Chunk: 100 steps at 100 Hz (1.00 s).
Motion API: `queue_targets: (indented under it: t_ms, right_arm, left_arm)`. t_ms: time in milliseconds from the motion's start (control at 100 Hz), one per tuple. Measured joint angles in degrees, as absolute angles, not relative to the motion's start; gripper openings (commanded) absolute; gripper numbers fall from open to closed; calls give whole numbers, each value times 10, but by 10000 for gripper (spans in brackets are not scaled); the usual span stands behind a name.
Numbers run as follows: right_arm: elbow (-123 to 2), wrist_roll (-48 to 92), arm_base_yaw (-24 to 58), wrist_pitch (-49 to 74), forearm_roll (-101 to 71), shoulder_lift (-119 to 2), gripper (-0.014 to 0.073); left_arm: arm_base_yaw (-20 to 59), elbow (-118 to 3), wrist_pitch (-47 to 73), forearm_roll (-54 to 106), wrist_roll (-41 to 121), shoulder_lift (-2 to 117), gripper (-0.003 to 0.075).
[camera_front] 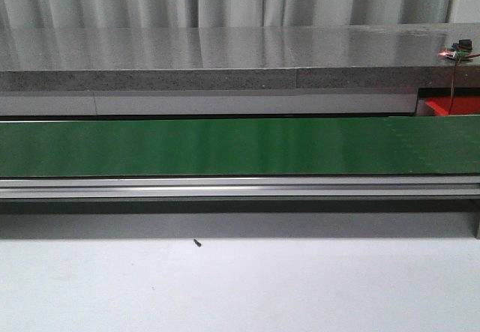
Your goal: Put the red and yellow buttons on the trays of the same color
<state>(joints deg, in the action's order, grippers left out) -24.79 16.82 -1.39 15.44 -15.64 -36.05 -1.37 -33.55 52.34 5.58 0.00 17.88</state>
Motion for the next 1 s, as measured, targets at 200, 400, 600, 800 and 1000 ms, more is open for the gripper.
queue_targets:
  t_ms: [200,400,600,800,1000]
  right_arm:
    - [-240,169,-14,159,-156,-346,-118]
    - [-240,169,-14,159,-156,-346,-118]
    - [-240,169,-14,159,-156,-346,-118]
    - [-240,169,-14,159,-156,-346,-118]
    - [-240,169,-14,163,-156,-346,-118]
  left_arm:
    - [-14,-335,522,56,0,179,-20]
    - [-14,-351,522,39,-32,227,-20]
    - [-14,-387,507,34,-56,329,-20]
    - [-47,-437,478,10,-71,458,-19]
    - [-139,-521,463,16,-55,597,-13]
